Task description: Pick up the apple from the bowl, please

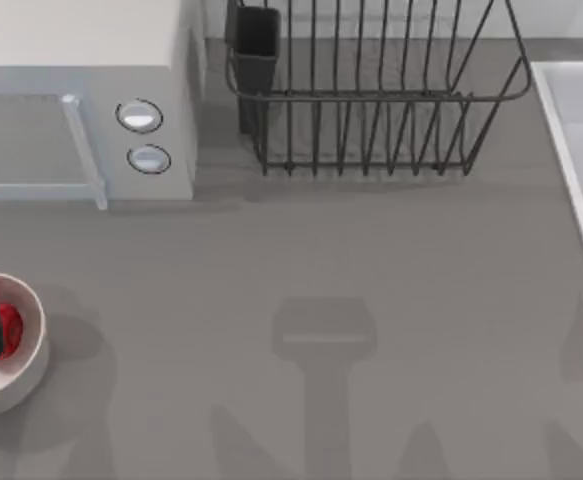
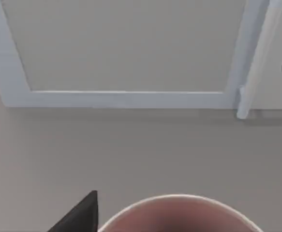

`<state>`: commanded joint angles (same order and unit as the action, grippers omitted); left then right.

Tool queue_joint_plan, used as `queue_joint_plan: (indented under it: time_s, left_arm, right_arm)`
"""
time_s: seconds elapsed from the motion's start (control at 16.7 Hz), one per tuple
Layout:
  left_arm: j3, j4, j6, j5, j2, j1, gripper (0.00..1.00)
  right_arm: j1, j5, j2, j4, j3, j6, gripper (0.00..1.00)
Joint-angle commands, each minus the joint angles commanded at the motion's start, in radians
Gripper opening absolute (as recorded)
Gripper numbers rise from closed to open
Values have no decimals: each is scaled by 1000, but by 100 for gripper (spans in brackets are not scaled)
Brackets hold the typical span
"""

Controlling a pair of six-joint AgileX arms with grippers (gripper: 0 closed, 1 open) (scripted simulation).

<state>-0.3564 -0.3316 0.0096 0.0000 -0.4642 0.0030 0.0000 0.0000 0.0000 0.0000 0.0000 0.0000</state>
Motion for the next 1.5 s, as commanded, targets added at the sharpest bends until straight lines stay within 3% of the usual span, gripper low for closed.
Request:
queue_joint_plan:
  time_s: [0.72, 1.02, 1.5]
  left_arm:
    - [-700, -652, 19, 0, -1056, 6, 100]
    - [-794, -739, 21, 0, -1187, 7, 100]
    - [-745, -664, 22, 0, -1220, 6, 100]
  right_arm:
    - [0, 0, 0, 0, 0, 0, 100]
    - [0, 0, 0, 0, 0, 0, 100]
    - [0, 0, 0, 0, 0, 0, 100]
